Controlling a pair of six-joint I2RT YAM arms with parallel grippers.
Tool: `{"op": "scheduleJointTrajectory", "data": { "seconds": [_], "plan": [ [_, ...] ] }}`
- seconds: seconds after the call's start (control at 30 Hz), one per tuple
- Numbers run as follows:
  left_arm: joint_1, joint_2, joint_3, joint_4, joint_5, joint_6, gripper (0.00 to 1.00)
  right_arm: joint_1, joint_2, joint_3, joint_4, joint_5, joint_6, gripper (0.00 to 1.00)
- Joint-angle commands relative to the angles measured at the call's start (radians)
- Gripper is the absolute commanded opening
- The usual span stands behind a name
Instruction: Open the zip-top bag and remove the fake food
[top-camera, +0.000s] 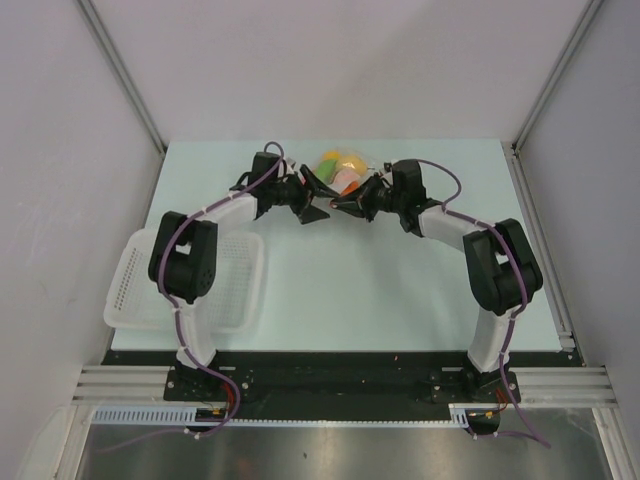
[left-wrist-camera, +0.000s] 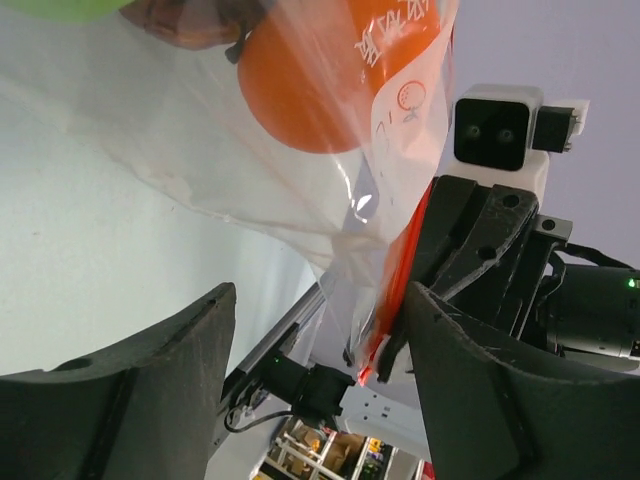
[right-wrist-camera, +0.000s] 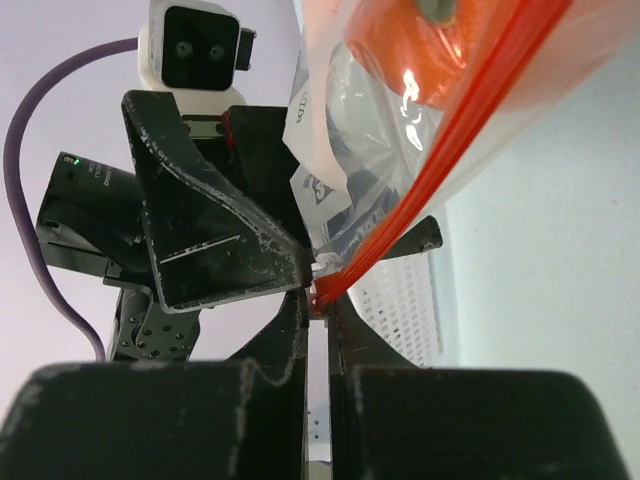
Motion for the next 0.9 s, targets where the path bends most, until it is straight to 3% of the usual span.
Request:
{"op": "scheduleJointTrajectory", "data": {
  "seconds": [0.0,0.17,0.27,0.3,0.43,0.57,0.87],
  "plan": [
    [-0.018,0.001,0.004,0.063,0.016,-0.065,0.65,0.008,-0.049,0.005,0.066,-0.032,0.030,0.00],
    [-0.018,0.024,0.022,0.116,0.013,-0.102,0.46,0.006,-0.038,0.005,0.074,-0.040,0.037,0.00],
    [-0.018,0.050,0.065,0.104,0.024,-0.104,0.20,0.005,-0.041,0.005,0.068,-0.037,0.030,0.00],
    [-0.018,0.053,0.086,0.084,0.027,-0.092,0.00,0.003,-0.039,0.005,0.065,-0.034,0.028,0.00],
    [-0.015,0.031,0.074,0.045,0.010,-0.073,0.00,-0.012,-0.042,0.005,0.054,-0.022,0.001,0.00],
    [0.001,-0.013,0.005,0.115,-0.004,-0.071,0.00,-0.052,-0.064,0.005,-0.044,0.037,-0.082,0.00],
    [0.008,-0.032,-0.019,0.124,0.029,-0.050,0.00,-0.100,-0.032,0.005,-0.021,0.034,-0.049,0.00]
  ]
}}
